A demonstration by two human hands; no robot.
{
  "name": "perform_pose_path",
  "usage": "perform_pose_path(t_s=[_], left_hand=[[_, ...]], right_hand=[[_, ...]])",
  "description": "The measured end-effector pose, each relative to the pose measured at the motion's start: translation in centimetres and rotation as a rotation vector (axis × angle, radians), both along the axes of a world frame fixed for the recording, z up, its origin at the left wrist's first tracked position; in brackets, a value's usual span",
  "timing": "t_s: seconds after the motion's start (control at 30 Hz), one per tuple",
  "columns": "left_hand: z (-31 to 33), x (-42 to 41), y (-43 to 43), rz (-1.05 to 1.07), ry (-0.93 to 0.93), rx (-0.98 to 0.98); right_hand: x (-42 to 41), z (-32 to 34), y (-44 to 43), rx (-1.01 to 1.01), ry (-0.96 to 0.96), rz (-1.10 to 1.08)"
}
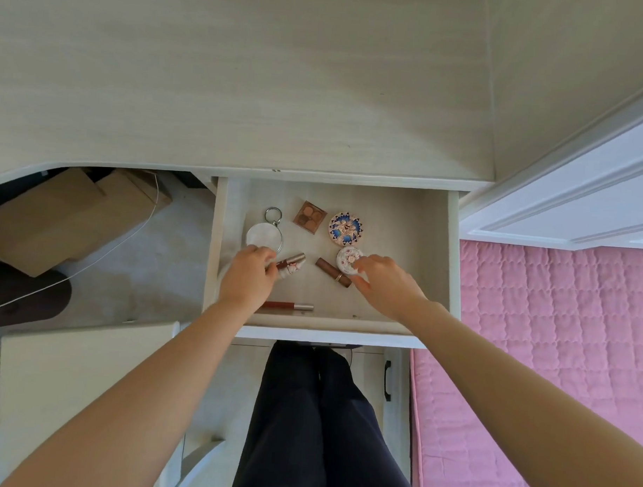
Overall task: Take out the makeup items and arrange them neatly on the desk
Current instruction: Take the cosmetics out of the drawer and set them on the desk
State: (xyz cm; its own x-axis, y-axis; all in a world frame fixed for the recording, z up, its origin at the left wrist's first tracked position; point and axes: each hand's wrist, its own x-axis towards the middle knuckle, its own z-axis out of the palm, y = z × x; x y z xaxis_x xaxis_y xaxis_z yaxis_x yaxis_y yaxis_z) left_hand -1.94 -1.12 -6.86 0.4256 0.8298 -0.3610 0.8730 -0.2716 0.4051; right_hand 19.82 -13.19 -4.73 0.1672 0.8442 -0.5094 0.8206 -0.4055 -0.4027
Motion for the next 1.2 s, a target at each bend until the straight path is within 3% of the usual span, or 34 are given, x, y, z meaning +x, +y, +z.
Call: perform_pose_path(t_s=[0.1,0.33,0.73,1.2], left_hand=[[-1.8,1.5,1.6,0.002,0.1,0.0],[-4.8,3.4,4.5,0.115,0.103,0.038],[-7.0,2.8,4.3,0.158,0.068,0.06],[-6.4,2.9,4.1,0.215,-0.18,-0.023]], right_hand=[[0.6,-1.7,2.2,-0.027,0.046,-0.145],[1.3,-5.5,6.8,-0.102,0.122,-0.603],[-0.3,-8.3,9.6,-0.178,-0.147,-0.49],[-1.9,-8.1,9.6,0.043,-0.018,-0.485]])
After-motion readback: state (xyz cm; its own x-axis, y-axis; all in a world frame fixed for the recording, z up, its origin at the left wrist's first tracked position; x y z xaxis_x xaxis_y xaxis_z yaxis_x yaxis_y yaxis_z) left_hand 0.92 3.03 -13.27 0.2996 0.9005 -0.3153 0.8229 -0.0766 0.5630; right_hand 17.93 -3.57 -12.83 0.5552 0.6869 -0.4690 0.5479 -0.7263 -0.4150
